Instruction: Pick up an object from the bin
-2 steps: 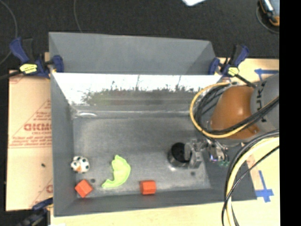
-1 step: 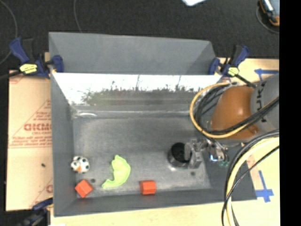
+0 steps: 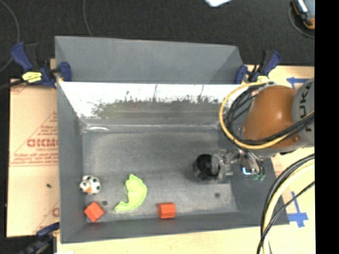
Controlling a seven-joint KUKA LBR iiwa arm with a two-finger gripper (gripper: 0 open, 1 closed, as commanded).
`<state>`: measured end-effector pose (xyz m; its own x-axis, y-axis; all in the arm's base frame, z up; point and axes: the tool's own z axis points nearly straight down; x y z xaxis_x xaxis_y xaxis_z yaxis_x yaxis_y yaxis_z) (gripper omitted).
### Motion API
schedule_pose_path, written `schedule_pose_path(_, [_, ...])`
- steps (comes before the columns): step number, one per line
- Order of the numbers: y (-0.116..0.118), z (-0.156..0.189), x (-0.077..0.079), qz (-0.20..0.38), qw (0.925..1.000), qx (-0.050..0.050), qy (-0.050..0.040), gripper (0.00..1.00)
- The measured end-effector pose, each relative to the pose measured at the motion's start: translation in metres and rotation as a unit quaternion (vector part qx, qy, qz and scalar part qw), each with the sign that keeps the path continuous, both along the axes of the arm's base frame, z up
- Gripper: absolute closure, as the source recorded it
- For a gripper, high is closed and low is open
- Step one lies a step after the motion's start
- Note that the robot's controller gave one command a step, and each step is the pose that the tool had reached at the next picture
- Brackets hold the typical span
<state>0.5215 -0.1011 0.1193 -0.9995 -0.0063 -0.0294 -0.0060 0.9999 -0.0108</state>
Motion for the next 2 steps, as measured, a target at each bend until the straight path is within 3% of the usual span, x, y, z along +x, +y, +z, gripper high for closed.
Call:
schedule_pose_path(1, [0.004,-0.016,0.013,-0.007,1.0,0.0,-0.0022,1.0])
schedule_pose_path(2, [0.022,0.121,0.007,-0.012,0.9999,0.0,-0.0017,1.0])
